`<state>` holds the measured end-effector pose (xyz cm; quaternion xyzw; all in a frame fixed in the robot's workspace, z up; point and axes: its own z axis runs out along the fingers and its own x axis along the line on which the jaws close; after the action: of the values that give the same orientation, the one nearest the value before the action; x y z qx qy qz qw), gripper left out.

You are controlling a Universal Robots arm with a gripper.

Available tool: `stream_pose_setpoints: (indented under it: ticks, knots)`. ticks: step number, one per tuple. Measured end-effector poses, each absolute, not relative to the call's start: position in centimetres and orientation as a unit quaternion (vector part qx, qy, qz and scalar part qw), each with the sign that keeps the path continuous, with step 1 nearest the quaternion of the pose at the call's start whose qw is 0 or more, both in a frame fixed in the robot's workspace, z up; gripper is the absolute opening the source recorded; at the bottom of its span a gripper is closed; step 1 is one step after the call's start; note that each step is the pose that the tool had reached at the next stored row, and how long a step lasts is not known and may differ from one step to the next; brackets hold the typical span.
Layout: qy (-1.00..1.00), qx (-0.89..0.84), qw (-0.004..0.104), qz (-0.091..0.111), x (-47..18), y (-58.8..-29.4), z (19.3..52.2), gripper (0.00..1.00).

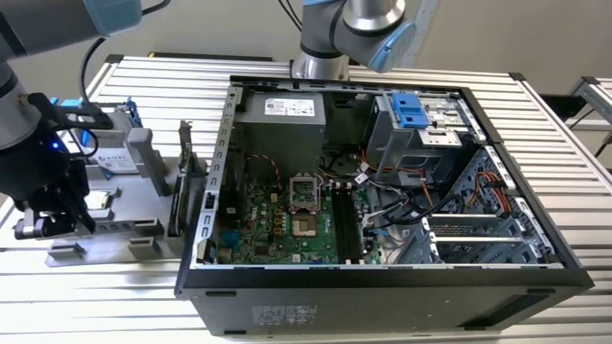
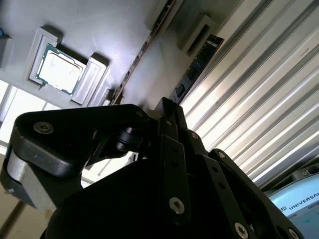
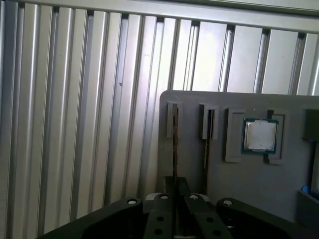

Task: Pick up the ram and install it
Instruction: 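Pick up the ram and move it above insertion slot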

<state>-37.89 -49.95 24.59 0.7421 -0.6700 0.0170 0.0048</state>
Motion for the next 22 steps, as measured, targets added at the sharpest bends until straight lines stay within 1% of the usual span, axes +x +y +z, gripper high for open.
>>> stream_pose_setpoints:
  ticks: [22]
  knots:
    - [-0.676,0.737,0.005,0.017,-38.0,-50.0,26.1,0.0]
